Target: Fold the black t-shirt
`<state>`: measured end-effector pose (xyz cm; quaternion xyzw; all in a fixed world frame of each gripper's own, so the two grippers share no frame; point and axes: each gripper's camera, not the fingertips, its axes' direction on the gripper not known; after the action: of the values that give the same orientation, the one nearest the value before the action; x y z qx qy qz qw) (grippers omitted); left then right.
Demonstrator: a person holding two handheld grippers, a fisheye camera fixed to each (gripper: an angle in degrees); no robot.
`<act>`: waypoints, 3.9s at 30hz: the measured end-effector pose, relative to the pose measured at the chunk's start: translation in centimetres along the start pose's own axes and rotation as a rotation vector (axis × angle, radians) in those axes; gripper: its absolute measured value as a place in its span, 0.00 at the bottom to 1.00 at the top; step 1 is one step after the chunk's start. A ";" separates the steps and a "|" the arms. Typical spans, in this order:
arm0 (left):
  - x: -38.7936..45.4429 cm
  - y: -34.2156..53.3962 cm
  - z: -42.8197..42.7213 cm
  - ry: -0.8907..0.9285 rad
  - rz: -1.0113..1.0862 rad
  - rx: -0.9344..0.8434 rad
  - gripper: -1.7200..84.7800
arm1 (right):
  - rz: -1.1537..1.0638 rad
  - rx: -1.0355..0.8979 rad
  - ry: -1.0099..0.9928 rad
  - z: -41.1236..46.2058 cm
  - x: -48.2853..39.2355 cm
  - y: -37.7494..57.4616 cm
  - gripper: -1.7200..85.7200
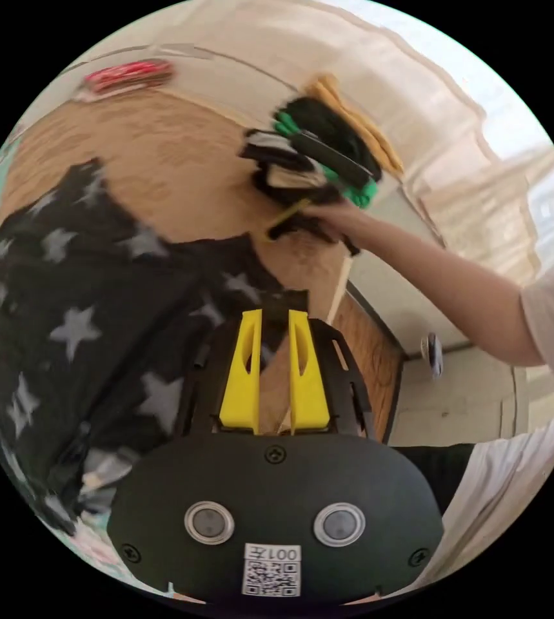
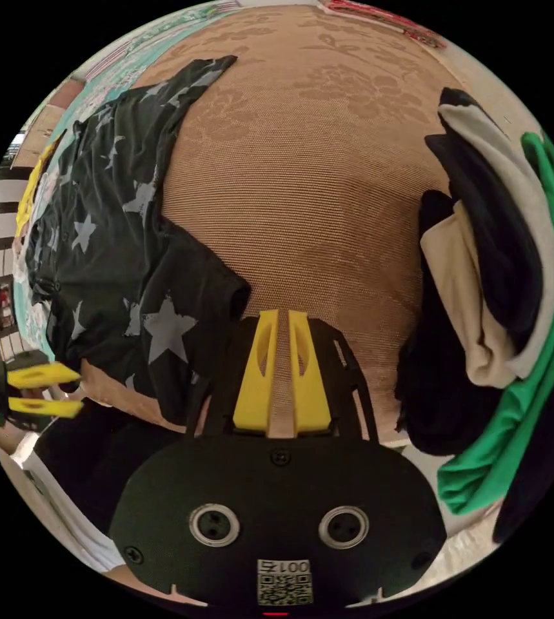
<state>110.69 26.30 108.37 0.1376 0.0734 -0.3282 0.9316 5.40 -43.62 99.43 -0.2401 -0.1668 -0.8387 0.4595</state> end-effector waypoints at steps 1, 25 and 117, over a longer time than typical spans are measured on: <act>-3.0 1.9 -3.5 -0.038 -0.103 0.048 0.06 | 0.001 -0.002 0.040 -0.2 -0.7 0.0 0.04; -19.7 23.6 -27.1 -0.301 -0.452 -0.030 0.01 | -0.245 -0.011 0.000 7.3 -38.2 0.1 0.05; -37.9 47.2 -51.4 -0.034 -0.370 0.061 0.01 | -0.966 0.083 -0.415 16.7 -51.7 -42.2 0.10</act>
<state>108.79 99.59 77.92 0.1446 0.0717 -0.4983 0.8519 -2.46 22.44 82.05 -0.2784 -0.3788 -0.8825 -0.0129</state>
